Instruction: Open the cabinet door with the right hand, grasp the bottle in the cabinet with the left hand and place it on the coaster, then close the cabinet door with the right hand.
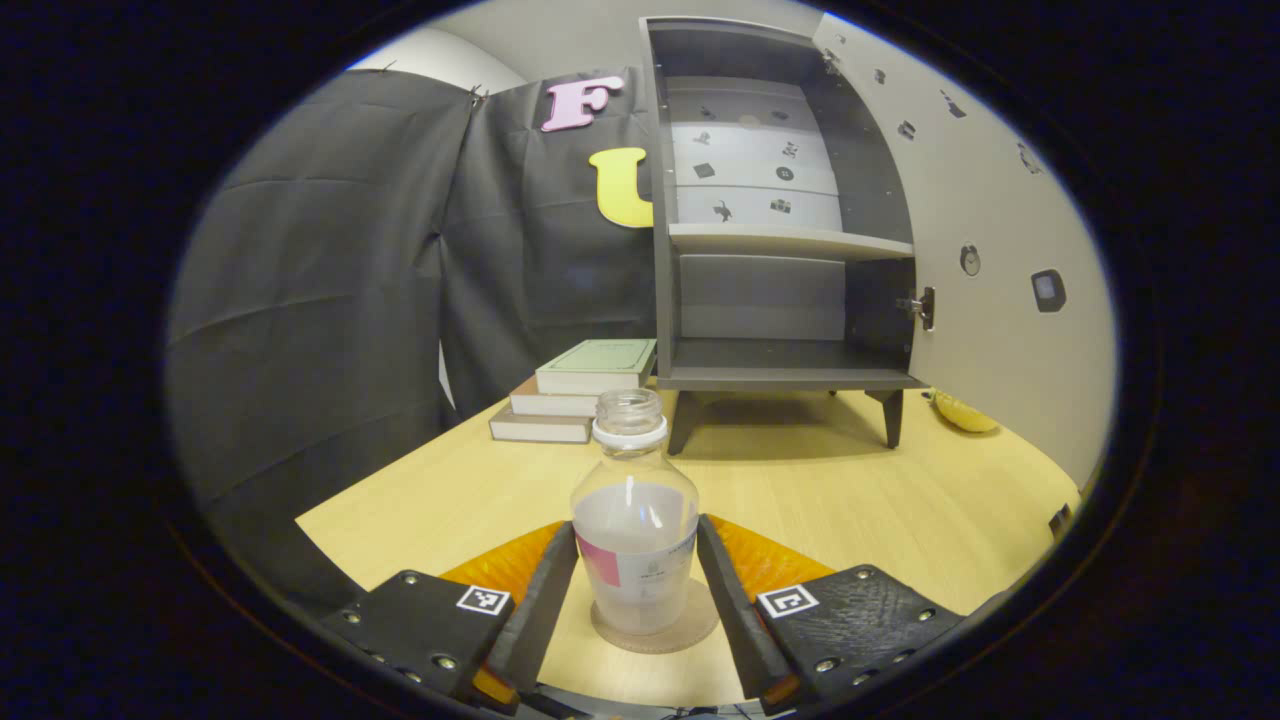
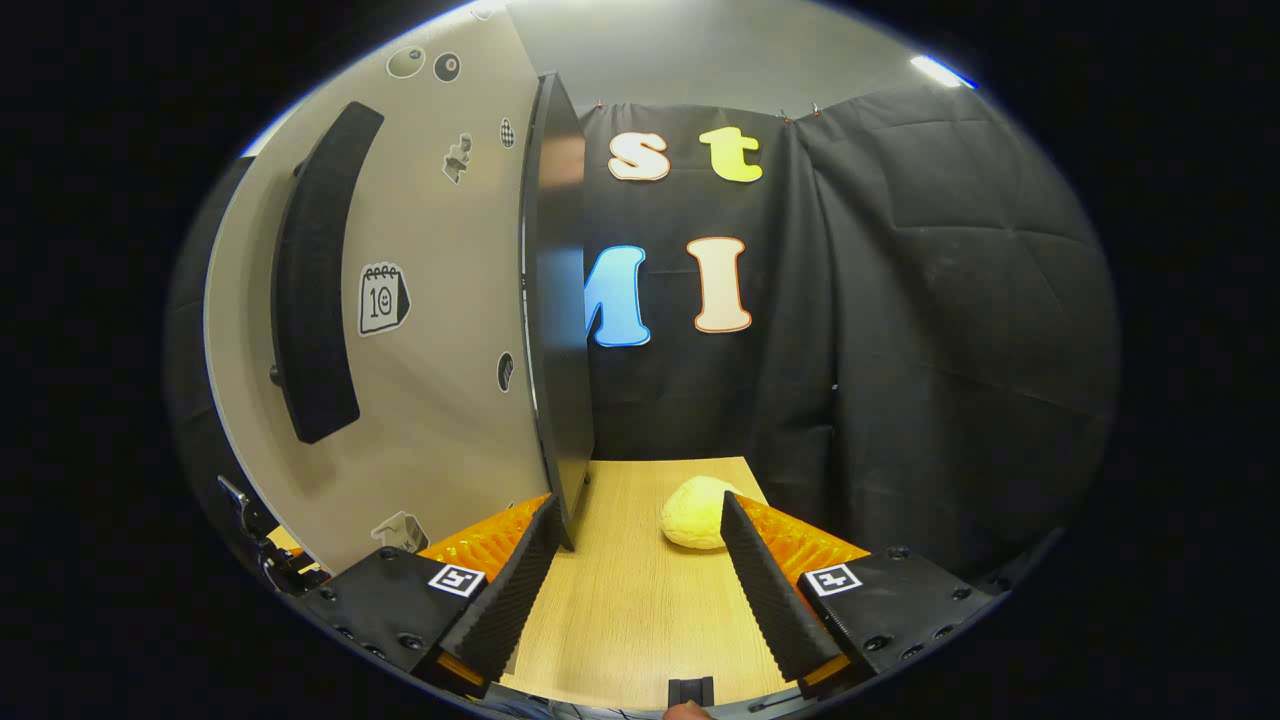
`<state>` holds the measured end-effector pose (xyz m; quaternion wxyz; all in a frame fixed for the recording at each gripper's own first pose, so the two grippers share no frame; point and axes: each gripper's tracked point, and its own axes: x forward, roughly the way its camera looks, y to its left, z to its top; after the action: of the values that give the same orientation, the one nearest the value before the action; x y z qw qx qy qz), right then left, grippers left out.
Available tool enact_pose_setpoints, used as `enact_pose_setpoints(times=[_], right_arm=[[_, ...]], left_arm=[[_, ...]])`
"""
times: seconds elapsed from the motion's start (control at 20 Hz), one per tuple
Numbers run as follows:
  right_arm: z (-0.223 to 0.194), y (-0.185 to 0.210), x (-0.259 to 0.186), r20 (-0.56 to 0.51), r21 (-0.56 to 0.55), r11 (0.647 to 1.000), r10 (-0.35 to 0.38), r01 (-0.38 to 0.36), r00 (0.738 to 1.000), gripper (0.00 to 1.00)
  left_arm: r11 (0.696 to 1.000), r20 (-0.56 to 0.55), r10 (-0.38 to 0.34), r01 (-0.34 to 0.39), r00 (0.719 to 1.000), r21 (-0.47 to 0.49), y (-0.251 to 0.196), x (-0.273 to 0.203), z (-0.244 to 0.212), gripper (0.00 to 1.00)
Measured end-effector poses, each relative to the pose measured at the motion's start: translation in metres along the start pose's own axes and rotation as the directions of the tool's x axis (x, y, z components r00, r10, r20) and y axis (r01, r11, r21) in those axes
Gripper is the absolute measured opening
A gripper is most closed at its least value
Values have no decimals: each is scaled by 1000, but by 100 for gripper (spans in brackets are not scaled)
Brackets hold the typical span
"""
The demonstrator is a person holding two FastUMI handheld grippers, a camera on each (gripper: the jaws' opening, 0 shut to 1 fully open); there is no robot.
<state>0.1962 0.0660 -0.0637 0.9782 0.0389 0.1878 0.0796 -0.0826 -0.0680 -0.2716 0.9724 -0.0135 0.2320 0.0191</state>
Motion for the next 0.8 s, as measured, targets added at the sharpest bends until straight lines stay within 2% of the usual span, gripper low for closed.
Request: enact_pose_setpoints(times=[0.1, 0.15, 0.2, 0.3, 0.35, 0.4, 0.6, 0.65, 0.75, 0.8], right_arm=[[-1, 0, 1, -2, 5, 1000, 0, 0, 1000, 100], [-2, 0, 1, -5, 5, 1000, 2, -2, 1000, 100], [-3, 0, 2, -7, 5, 1000, 1, -1, 1000, 100], [-4, -1, 2, -8, 4, 1000, 0, 0, 1000, 100], [-2, -1, 1, -5, 6, 1000, -1, 1, 1000, 96], [-2, -2, 1, 0, 7, 1000, 0, 0, 1000, 100], [10, -3, -3, 24, 22, 1000, 13, -14, 1000, 100], [16, -1, -5, 35, 28, 999, 23, -24, 999, 100], [28, 4, -8, 57, 34, 998, 52, -54, 997, 98], [35, 6, -9, 68, 35, 997, 65, -68, 996, 98]], left_arm=[[1000, 0, -5, 5, 1000, -2, 1, -2, 0, 75], [1000, -5, -11, 11, 1000, 1, 0, -1, 2, 71], [1000, -5, -11, 11, 1000, 5, -1, 0, 2, 75], [1000, 6, 2, -3, 1000, 10, 4, -1, 3, 75], [1000, 8, -7, 7, 1000, -1, 3, -5, 8, 82], [1000, 4, -8, 8, 1000, -10, 2, -3, 5, 89], [1000, 1, 5, -5, 1000, 13, 6, -15, 13, 89], [1000, 6, 5, -5, 1000, 16, 6, -21, 20, 93], [999, 32, 19, -19, 999, 26, 9, -38, 35, 89], [999, 44, 22, -23, 999, 29, 11, -44, 44, 92]])
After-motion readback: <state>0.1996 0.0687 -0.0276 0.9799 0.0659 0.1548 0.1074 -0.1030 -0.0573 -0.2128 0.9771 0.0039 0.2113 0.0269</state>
